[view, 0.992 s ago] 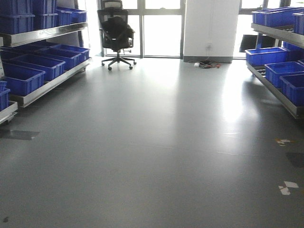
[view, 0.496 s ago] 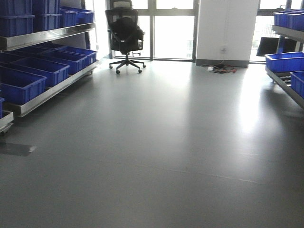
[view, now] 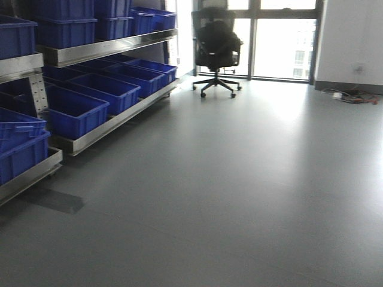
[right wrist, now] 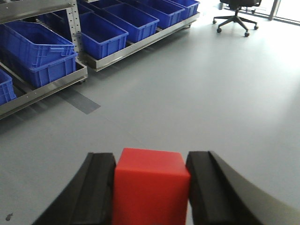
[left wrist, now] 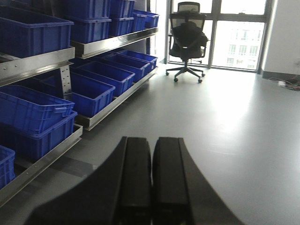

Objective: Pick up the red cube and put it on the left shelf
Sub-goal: 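Drive the base to the shelf rack holding the red cube, then approach the blue bin on the shelf with the held cube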

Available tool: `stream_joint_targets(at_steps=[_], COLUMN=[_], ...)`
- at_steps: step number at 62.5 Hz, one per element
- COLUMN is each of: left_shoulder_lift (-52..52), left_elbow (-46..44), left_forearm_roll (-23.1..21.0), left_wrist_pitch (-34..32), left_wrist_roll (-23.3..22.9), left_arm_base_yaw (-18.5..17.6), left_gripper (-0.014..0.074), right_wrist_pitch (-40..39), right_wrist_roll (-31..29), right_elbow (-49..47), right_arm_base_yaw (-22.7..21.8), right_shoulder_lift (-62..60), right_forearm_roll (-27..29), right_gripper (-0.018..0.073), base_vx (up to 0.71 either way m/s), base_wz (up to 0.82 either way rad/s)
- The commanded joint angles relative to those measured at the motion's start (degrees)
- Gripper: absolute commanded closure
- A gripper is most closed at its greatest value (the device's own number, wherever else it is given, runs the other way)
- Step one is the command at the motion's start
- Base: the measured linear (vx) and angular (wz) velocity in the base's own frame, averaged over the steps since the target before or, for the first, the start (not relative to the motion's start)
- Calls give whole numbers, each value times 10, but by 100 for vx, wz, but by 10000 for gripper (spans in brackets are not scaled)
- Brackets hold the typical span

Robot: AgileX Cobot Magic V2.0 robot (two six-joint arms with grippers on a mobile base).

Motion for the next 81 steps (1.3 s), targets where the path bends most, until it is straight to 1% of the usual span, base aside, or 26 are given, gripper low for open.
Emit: stream_joint_targets(at_steps=[1, 31, 81], left_shoulder_lift=[-7, -7, -7], left_elbow=[14, 14, 14], left_forearm_roll=[-2, -2, -2], left_wrist_pitch=[-52, -52, -52], left_wrist_roll=[-3, -3, -3], left_arm_base_yaw=[-2, -2, -2], left_gripper=[495, 495, 495], right_wrist_pitch=[-49, -49, -49], right_wrist_roll=[-7, -7, -7], right_elbow=[-15, -15, -15], right_arm_base_yaw=[-3, -3, -3], right_shoulder_lift=[4, 4, 4], right_forearm_roll=[-15, -15, -15], right_gripper=[485, 485, 485], base_vx=[65, 63, 53], base_wz=[50, 48, 60])
